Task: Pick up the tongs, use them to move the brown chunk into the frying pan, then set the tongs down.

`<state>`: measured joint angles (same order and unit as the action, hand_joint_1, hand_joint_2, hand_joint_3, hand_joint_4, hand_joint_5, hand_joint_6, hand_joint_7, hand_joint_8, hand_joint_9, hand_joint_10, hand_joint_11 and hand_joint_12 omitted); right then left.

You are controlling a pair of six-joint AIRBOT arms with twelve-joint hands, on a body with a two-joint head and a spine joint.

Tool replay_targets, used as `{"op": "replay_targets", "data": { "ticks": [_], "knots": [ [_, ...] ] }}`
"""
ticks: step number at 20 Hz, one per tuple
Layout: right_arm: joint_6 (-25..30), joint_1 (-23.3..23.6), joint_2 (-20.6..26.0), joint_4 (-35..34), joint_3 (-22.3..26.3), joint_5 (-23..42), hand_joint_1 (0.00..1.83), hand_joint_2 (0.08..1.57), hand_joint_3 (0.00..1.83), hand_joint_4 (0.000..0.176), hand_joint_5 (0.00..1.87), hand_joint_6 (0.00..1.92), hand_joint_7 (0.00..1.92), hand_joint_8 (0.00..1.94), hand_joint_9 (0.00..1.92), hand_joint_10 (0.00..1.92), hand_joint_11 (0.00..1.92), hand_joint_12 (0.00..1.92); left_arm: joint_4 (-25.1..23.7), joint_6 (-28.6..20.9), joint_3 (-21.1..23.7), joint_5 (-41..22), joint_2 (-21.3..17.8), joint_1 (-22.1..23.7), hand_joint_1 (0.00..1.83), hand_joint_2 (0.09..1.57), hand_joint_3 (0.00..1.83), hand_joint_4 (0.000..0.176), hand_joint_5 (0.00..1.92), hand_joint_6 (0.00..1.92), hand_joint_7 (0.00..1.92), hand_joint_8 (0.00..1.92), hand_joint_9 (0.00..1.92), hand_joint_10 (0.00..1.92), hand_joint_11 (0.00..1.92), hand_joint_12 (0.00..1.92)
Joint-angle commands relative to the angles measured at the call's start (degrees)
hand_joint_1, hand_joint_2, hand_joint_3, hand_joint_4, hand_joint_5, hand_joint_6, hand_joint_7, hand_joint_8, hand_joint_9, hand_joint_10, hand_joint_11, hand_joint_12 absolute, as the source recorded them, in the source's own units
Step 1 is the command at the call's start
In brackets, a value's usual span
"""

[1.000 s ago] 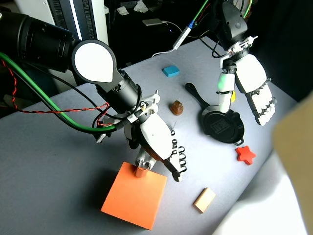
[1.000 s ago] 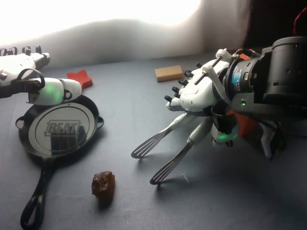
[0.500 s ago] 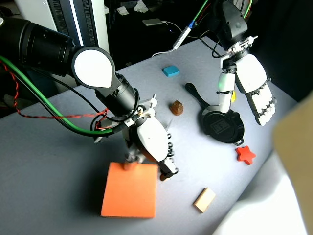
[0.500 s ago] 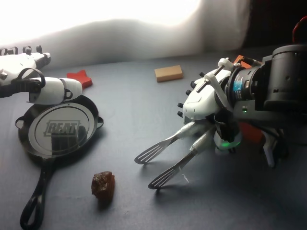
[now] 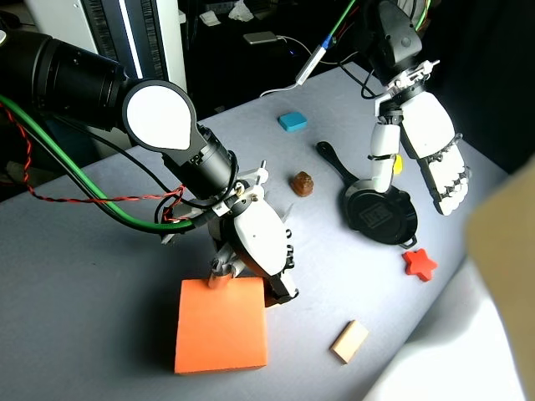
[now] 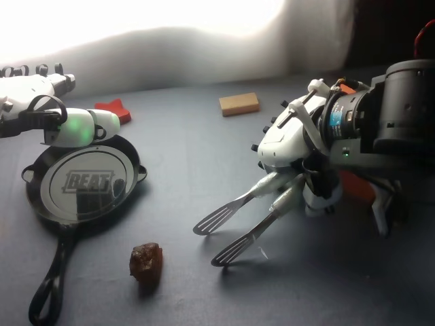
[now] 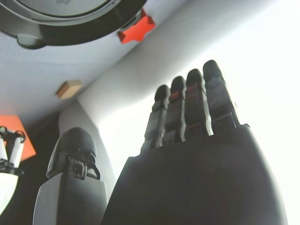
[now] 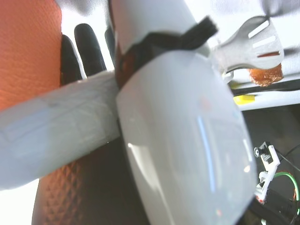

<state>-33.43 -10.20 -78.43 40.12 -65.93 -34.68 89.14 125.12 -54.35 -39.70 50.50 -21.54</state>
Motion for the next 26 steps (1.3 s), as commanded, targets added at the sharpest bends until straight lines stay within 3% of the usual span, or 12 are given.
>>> {"op": "replay_targets", "data": {
  "ticks": [1, 5, 15, 19, 20, 21, 26],
  "knots": [
    [-0.44, 1.15, 0.27, 2.11, -0.11, 2.29, 1.05, 1.11, 0.01, 0.000, 0.77, 0.04, 0.82, 0.02, 0.80, 0.05, 0.28, 1.27, -3.40, 0.13, -0.44, -2.65, -0.51, 0.48, 0.00, 1.22, 0.00, 0.000, 0.03, 0.00, 0.04, 0.00, 0.03, 0.00, 0.00, 0.16],
    [-0.44, 1.77, 0.29, 2.11, -0.11, 2.39, 1.07, 1.15, 0.01, 0.000, 0.84, 0.03, 0.85, 0.00, 0.85, 0.04, 0.33, 1.23, -3.41, 0.13, -0.58, -2.65, -0.50, 0.31, 0.00, 1.22, 0.00, 0.000, 0.03, 0.01, 0.04, 0.01, 0.02, 0.00, 0.00, 0.08],
    [-0.01, 4.73, 1.30, -0.49, -0.08, 1.26, 1.07, 1.20, 0.01, 0.000, 0.87, 0.02, 0.85, 0.00, 0.85, 0.01, 0.31, 1.28, -3.62, 0.13, -0.79, -2.65, -0.50, 0.11, 0.00, 1.23, 0.00, 0.000, 0.03, 0.00, 0.04, 0.00, 0.02, 0.00, 0.00, 0.11],
    [5.03, 6.23, 2.60, -0.69, 0.47, 0.64, 1.10, 1.19, 0.01, 0.000, 0.89, 0.02, 0.86, 0.01, 0.86, 0.02, 0.31, 1.29, -3.68, 0.12, -0.89, -2.65, -0.49, 0.05, 0.00, 1.23, 0.00, 0.000, 0.02, 0.00, 0.03, 0.00, 0.01, 0.00, 0.00, 0.07],
    [6.70, 6.46, 2.95, -0.68, 0.94, 0.40, 1.11, 1.20, 0.00, 0.000, 0.82, 0.98, 0.90, 0.01, 0.89, 0.02, 0.34, 1.32, -3.69, 0.12, -0.90, -2.65, -0.49, 0.05, 0.00, 1.23, 0.00, 0.000, 0.03, 0.00, 0.04, 0.00, 0.02, 0.00, 0.00, 0.09],
    [8.77, 6.70, 3.63, -0.66, 2.04, 0.26, 1.09, 1.23, 0.01, 0.000, 0.74, 1.32, 0.92, 0.01, 0.92, 0.03, 0.37, 1.35, -3.74, 0.12, -0.91, -2.65, -0.48, 0.05, 0.00, 1.23, 0.00, 0.000, 0.02, 0.00, 0.03, 0.00, 0.01, 0.00, 0.00, 0.06],
    [14.64, 7.14, 4.80, 1.36, 6.93, -1.47, 1.09, 1.24, 0.00, 0.000, 0.74, 1.32, 0.93, 0.00, 0.93, 0.02, 0.37, 1.35, -3.74, 0.12, -0.93, -2.65, -0.48, 0.00, 0.00, 1.23, 0.00, 0.000, 0.02, 0.01, 0.03, 0.01, 0.01, 0.01, 0.02, 0.02]
  ]
}}
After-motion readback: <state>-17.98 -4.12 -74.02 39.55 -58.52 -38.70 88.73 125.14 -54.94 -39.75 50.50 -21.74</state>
